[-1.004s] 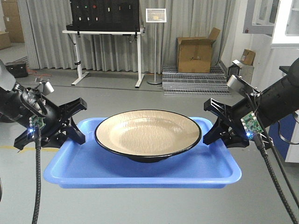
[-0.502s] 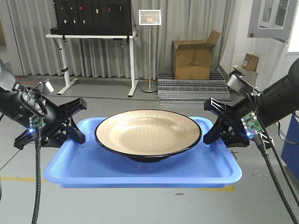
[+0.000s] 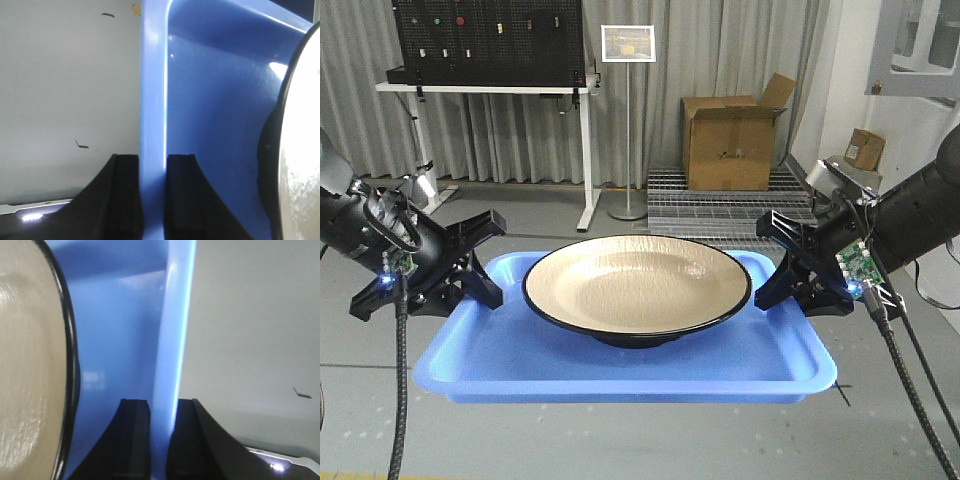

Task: Place disk in tray to left cabinet
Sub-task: 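Hold the tray level with both grippers while driving to the cabinet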

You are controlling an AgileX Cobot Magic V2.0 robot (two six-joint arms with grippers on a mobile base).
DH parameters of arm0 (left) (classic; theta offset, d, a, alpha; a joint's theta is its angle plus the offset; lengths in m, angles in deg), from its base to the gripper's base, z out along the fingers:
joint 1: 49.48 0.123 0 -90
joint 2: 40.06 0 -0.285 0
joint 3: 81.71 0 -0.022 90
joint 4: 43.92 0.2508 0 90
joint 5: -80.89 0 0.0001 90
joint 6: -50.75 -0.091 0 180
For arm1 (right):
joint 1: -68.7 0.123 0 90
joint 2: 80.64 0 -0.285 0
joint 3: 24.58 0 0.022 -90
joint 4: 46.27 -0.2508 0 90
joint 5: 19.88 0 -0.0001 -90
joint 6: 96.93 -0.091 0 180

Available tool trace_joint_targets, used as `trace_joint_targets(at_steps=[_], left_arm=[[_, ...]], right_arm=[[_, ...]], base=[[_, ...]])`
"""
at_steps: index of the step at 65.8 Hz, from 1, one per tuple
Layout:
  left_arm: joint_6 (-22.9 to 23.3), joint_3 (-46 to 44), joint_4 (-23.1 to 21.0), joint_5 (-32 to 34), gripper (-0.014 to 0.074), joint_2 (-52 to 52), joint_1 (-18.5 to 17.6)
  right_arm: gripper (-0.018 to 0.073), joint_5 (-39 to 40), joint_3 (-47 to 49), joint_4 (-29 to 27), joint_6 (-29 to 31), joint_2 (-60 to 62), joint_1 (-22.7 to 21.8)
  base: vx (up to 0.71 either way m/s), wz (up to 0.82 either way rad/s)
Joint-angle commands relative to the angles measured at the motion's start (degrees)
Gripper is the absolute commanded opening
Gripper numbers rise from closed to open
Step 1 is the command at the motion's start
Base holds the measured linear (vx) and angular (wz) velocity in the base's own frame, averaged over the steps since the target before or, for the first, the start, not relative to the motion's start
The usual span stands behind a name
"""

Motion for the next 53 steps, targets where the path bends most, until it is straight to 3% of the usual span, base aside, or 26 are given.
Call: trace_joint_targets(at_steps=[1, 53], left_arm=[[0.9, -2.1, -7.8, 1.1, 0.0000, -3.4, -1.3], [0.9, -2.1, -7.9, 1.2, 0.0000, -3.4, -1.3]], right_arm=[[-0.0005, -0.9, 2.0, -7.1, 0.8, 3.1, 0.6], [-0.0005, -0.9, 2.0, -7.1, 0.8, 3.1, 0.6]], base=[[0.68, -0.05], [0.67, -0.01]])
